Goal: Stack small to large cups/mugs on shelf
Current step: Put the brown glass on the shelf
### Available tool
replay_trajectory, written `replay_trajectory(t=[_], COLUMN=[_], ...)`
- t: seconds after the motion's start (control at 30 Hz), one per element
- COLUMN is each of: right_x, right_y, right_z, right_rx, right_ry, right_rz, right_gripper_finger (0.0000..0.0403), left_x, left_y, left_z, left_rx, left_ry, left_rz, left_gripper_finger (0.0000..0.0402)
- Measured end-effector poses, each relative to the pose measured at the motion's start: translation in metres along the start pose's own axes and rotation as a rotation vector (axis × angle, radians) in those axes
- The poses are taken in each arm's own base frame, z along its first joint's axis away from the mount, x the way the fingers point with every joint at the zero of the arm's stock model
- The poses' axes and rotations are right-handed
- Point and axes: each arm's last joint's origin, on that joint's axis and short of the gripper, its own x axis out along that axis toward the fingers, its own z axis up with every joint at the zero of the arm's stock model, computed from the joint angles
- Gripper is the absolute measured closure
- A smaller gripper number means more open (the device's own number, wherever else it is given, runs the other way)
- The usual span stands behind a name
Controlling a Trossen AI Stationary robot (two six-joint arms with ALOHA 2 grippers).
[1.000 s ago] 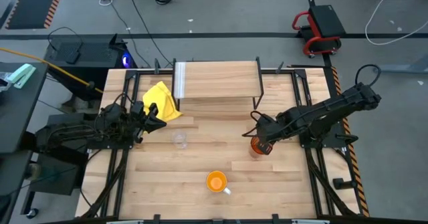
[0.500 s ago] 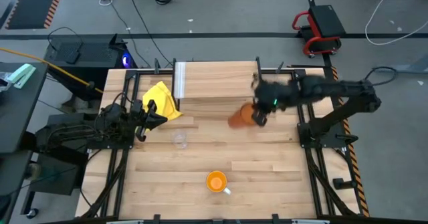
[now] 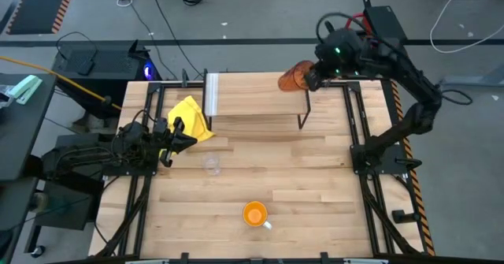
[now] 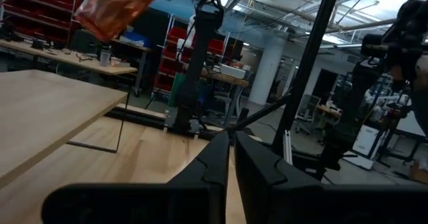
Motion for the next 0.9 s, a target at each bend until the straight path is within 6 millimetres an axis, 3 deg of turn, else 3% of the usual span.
replay_trajectory(t=[0.33,0.6,0.9], right_x=[0.053,0.094,0.101], right_y=[-0.002,-0.012,-0.019], right_z=[0.041,0.052,0.054], right_rx=[-0.026,-0.036,-0.037], right_ry=[0.152,0.247,0.259], right_rz=[0.008,0.030,0.015], right_gripper_finger=[0.0396,0.0396,0.0395], left_x=[0.000,0.000,0.000], left_y=[0.000,0.001,0.000], left_z=[-0.001,-0.002,-0.001], left_rx=[0.034,0.033,0.071], left_ry=[0.008,0.019,0.007], left_rz=[0.003,0.006,0.002], left_gripper_finger=[0.0377,0.0372,0.0367])
